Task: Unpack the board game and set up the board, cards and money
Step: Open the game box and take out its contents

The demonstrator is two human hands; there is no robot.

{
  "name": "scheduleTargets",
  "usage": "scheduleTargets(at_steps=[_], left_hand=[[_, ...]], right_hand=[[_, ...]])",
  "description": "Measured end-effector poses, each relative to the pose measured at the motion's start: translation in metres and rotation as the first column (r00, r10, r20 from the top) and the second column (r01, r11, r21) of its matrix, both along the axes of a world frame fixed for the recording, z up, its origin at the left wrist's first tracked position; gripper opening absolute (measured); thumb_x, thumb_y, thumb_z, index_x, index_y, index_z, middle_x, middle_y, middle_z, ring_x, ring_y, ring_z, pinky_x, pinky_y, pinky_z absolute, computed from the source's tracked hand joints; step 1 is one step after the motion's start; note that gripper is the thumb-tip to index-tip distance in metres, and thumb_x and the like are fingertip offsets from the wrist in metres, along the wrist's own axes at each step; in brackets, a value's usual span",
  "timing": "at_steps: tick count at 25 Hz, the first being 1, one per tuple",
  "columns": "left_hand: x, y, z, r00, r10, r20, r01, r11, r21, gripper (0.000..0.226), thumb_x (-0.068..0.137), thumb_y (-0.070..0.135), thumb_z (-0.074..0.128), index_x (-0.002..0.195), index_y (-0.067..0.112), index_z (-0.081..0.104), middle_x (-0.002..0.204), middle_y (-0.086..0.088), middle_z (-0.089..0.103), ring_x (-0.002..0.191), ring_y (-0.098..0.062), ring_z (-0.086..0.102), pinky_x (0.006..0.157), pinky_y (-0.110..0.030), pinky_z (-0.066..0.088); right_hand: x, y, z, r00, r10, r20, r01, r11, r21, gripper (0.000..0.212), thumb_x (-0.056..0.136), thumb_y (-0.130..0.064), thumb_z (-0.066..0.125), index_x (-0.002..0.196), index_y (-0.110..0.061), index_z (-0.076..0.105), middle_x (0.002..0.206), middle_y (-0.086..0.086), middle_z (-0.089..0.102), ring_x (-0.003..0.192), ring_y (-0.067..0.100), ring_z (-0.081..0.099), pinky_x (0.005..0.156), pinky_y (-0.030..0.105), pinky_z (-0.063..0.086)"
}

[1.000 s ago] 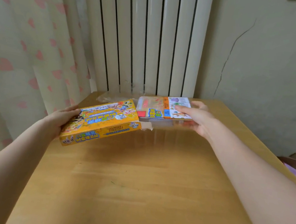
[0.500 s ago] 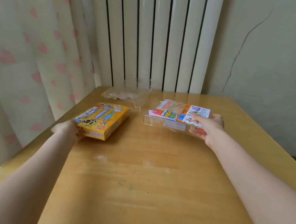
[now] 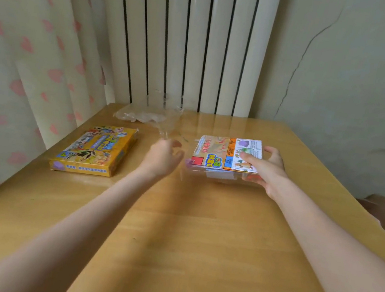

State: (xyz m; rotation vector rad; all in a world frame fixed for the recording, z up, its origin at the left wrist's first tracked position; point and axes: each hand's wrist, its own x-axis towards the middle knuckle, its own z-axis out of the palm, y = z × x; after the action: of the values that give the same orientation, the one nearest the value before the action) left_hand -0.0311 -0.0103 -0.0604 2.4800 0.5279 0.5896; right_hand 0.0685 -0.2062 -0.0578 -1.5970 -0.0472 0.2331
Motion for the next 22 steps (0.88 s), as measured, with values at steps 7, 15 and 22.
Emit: scheduleTargets(at_steps=[7,15,22], left_hand=[[0.052,-0.069,-0.001,0.931,-0.056,-0.361,-0.002,0.987,-0.159,0.036,0.092,0.031,0.051,0.062,0.010,0.049,0.077,-0.016,0.059,0.080,-0.031,0.053,0.054,-0.030,0.037],[0.064,-0.063,0.001,0.992,-0.076,-0.100,-0.048,0.508,-0.860,0.027,0.085,0.014,0.066,0.104,-0.003,0.056,0.071,-0.011,0.065,0.046,-0.017,0.063,0.041,-0.027,0.054],[0.081,-0.087,0.010,0.995,0.073,0.075,0.062,0.171,-0.983,0.027,0.099,0.006,0.037,0.123,0.002,0.047,0.097,-0.013,0.061,0.080,-0.022,0.062,0.086,-0.040,0.045]], right_hand=[[0.007,-0.048,-0.011,1.000,-0.013,0.019,0.013,1.000,-0.012,0.061,0.080,-0.020,0.072,0.130,-0.018,0.037,0.111,0.009,0.064,0.065,0.016,0.062,0.042,0.027,0.052],[0.021,-0.082,-0.018,0.991,-0.101,-0.084,0.113,0.982,0.149,0.033,0.095,-0.035,0.049,0.124,-0.021,0.040,0.104,0.001,0.052,0.076,0.020,0.057,0.039,0.029,0.052],[0.035,-0.103,-0.031,0.921,-0.359,-0.151,0.385,0.898,0.214,0.039,0.090,-0.007,0.055,0.120,-0.019,0.035,0.108,0.004,0.046,0.098,0.035,0.061,0.064,0.043,0.058]])
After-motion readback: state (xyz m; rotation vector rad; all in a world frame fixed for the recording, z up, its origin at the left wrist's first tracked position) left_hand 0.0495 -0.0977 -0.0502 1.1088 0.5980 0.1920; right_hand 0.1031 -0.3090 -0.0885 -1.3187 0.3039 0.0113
